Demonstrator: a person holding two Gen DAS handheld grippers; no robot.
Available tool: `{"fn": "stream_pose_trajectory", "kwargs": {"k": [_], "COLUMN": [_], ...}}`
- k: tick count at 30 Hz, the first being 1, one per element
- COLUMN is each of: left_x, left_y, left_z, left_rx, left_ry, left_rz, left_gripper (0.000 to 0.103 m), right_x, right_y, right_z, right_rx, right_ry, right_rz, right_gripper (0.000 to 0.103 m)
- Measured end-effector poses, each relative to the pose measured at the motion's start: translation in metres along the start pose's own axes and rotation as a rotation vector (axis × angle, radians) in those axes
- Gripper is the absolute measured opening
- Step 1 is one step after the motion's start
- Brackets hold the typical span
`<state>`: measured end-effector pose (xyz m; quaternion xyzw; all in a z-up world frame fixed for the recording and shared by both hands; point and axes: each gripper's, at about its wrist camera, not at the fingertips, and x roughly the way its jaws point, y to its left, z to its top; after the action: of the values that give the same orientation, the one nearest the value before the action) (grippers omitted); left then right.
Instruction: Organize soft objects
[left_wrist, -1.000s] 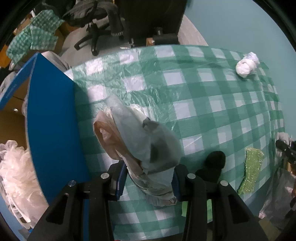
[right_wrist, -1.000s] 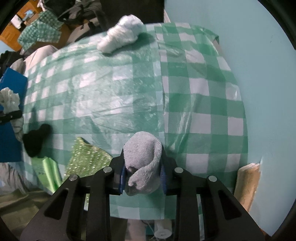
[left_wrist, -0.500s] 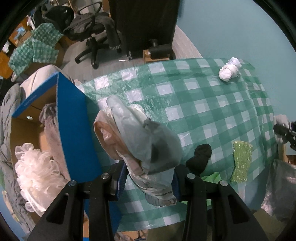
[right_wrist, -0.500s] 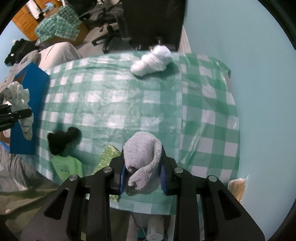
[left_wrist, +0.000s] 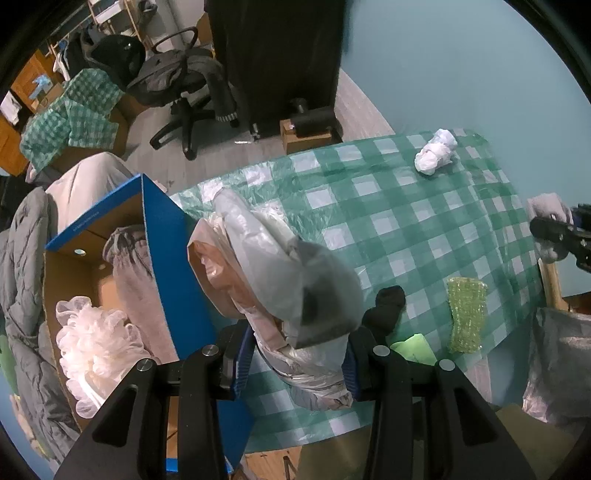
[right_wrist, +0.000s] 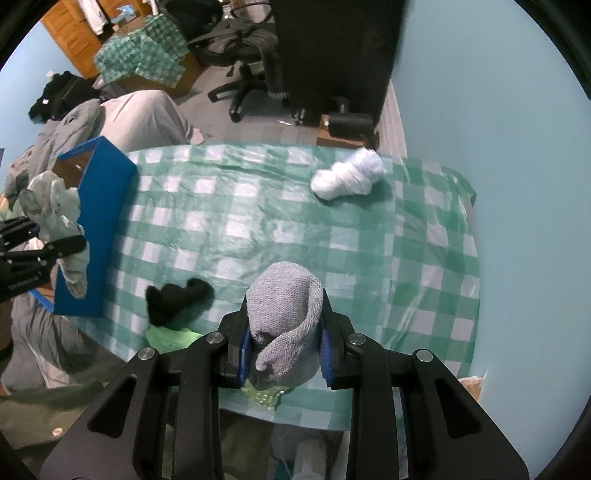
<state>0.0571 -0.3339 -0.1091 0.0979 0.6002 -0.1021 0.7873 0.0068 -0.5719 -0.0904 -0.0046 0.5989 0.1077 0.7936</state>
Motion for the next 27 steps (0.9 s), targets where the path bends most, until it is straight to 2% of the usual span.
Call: {"fn": "stream_pose_trajectory", "kwargs": {"k": [12,27], "left_x": [-0.028,-0.044], "left_y": [0.014,0.056], "left_z": [-0.007,-0.025], "left_rx": [-0.008,-0.091], "left_ry": [-0.041,-0.054], "left_rz": [0.002,0.015], "left_gripper": [0.041,0.041], "right_x": [-0.018,-0.010], "right_y": [0.045,0.116], "right_z": [0.027,0.056], "right_rx": [-0.074,-0.188], "right_ry": [-0.030,-0.036], "right_rz": [0.035,0.115], "right_gripper": [0.027,0.027]}}
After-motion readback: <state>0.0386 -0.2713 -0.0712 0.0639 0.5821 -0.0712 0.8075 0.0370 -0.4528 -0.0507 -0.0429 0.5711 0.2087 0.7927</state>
